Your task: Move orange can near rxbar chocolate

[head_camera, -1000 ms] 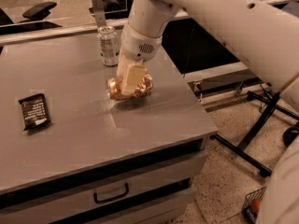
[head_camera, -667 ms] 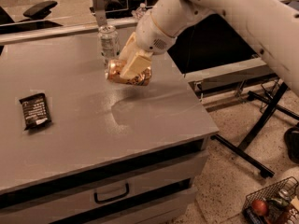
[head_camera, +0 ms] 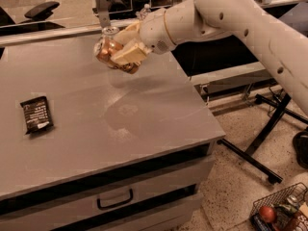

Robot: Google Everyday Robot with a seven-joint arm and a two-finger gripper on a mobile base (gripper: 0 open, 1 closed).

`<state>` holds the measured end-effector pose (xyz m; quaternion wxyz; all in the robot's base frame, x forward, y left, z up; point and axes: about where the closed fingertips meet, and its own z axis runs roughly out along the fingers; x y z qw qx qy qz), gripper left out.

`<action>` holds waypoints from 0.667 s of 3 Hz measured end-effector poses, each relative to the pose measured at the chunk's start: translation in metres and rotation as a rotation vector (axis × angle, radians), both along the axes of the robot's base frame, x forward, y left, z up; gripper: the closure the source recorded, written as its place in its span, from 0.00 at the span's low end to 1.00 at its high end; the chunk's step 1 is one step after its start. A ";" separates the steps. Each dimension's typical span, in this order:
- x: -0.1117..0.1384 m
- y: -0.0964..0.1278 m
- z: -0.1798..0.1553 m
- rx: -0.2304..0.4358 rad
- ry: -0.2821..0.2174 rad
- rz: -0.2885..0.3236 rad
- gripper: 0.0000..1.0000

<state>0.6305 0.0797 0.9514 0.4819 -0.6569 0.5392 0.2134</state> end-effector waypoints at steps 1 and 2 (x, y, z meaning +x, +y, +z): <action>-0.005 0.037 0.013 0.083 -0.047 0.109 1.00; -0.005 0.037 0.013 0.083 -0.047 0.109 1.00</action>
Offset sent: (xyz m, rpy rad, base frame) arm -0.0029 0.0295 0.0104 0.0710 -0.0354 0.0823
